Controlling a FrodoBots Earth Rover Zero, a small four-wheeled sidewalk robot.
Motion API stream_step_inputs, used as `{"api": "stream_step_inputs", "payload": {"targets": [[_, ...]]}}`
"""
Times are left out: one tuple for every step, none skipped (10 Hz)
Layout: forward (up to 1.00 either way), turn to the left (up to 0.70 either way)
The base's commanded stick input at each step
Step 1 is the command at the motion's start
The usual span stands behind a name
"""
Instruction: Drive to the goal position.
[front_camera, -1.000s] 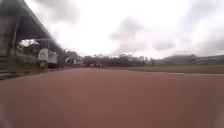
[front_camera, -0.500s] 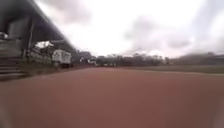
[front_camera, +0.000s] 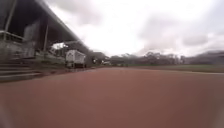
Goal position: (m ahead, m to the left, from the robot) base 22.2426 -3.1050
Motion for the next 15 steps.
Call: {"api": "stream_step_inputs", "payload": {"targets": [[0.7, 0.36], [0.7, 0.36], [0.7, 0.36], [0.7, 0.36], [0.7, 0.36], [0.7, 0.36], [0.7, 0.36], [0.7, 0.36], [0.7, 0.35], [0.7, 0.18], [0.7, 0.02], [0.7, 0.01], [0.7, 0.01], [0.7, 0.01], [0.7, 0.01]]}}
